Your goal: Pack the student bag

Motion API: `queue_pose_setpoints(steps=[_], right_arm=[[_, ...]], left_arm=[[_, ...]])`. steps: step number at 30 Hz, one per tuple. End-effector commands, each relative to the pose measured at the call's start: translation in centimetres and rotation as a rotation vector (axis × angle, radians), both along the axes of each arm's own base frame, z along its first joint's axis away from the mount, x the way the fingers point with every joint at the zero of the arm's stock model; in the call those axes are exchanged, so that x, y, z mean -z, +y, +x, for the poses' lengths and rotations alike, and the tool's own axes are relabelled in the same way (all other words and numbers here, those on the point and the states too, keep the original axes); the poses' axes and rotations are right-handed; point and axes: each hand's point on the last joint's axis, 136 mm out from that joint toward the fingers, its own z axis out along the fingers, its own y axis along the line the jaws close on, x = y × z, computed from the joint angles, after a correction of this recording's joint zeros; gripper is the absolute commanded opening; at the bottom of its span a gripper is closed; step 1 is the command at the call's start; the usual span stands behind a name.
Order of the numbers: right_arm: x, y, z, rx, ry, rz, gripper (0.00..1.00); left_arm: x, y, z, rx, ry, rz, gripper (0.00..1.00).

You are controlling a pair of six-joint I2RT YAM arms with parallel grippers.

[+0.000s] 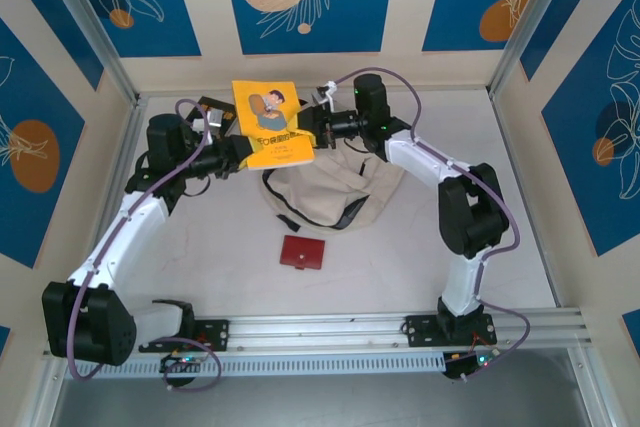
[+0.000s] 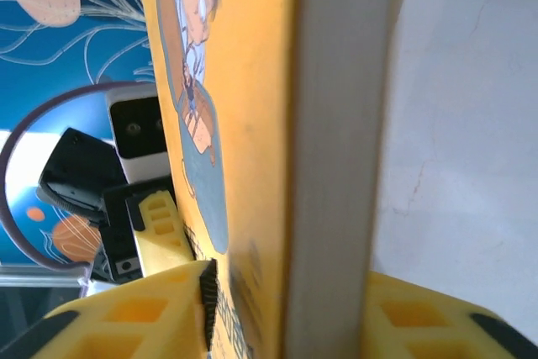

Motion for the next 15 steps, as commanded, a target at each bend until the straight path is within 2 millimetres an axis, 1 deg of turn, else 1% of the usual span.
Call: queue_pose_setpoints(steps=[1, 2, 3, 5, 7, 10, 12, 13, 15], right_arm=[[-3.2, -0.8, -0.6, 0.038, -0.048, 0.044, 0.26], [-3.1, -1.0, -0.5, 0.062, -0.047, 0.041, 0.21], [-3.2, -1.0, -0.5, 0.082, -0.046, 0.040, 0.19], [-3.5, -1.0, -0.3, 0.130, -0.041, 0.038, 0.13], [-3.8, -0.6, 0.0, 0.171, -0.036, 0.041, 0.09], [-3.7, -0.2, 0.8, 0.273, -0.015, 0.042, 0.09], [-3.4, -0.1, 1.5, 0.354, -0.006, 0.032, 0.08], [-2.9, 0.0, 1.8, 0.394, 0.018, 0.018, 0.07], [-2.6, 0.1, 2.3, 0.445, 0.047, 0.018, 0.07]], left_arm=[[-3.0, -0.1, 0.3, -0.004, -0.121, 0.007, 0.03], [-3.0, 0.0, 0.4, -0.012, -0.121, 0.008, 0.05], [-2.9, 0.2, 0.5, -0.022, -0.118, 0.011, 0.09], [-2.4, 0.6, 0.9, -0.069, -0.090, 0.020, 0.28], [-2.1, 1.1, 1.4, -0.133, -0.076, 0.008, 0.40], [-1.7, 1.8, 2.3, -0.241, -0.064, -0.007, 0.57], [-1.2, 2.2, 2.7, -0.320, -0.045, -0.004, 0.66], [-0.8, 2.4, 2.9, -0.363, -0.026, -0.004, 0.70], [-0.1, 2.6, 3.1, -0.433, 0.009, -0.028, 0.73]])
